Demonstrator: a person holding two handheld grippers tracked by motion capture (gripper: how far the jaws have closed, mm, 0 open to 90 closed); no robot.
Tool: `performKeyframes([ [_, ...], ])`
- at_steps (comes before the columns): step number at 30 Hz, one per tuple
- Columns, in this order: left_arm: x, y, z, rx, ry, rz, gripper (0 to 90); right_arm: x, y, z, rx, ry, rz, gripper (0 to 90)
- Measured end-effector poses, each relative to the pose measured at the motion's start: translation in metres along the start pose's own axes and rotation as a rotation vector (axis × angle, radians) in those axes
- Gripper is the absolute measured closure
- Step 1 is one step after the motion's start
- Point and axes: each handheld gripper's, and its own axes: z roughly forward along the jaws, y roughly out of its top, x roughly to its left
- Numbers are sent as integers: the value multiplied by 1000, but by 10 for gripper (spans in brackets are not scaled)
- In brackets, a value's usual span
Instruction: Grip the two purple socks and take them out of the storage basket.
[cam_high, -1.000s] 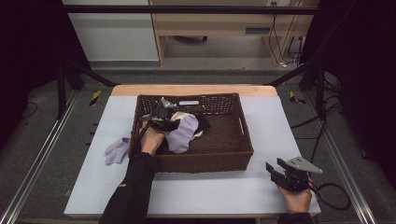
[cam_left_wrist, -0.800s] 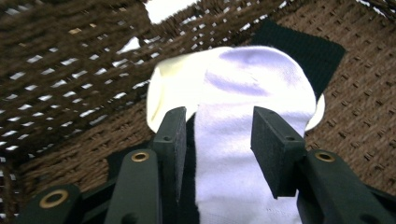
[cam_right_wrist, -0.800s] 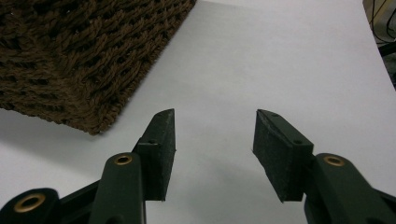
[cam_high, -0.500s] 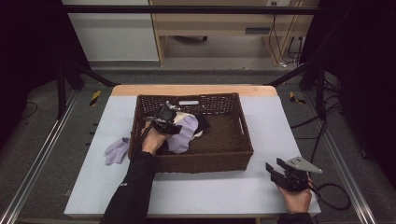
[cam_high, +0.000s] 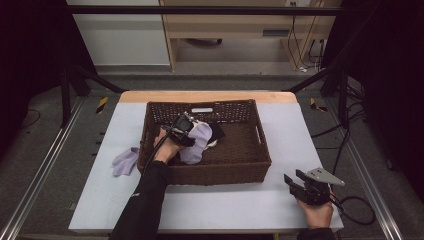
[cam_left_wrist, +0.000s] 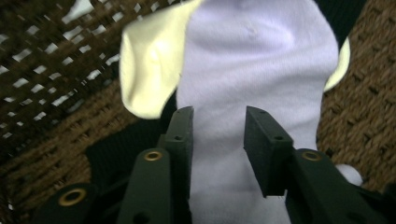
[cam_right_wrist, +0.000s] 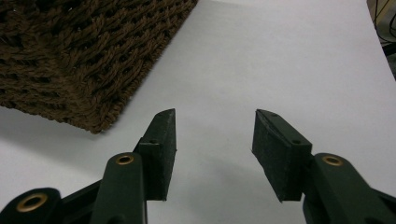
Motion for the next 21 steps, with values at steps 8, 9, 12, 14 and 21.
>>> performKeyframes([
  [8,3,0,1,63,-56,-52,838,0,0,-1,0,2,4,500],
  [9,3,0,0,62,-59,-58,857,0,0,-1,-1,2,4,500],
  [12,3,0,-2,29,-36,-70,760,0,0,-1,-4,-1,-2,499],
  [14,3,0,-6,14,-18,-72,686,0,0,-1,-4,-2,-1,500],
  [21,15,-3,-32,-24,-29,-132,487,0,0,-1,2,0,4,499],
])
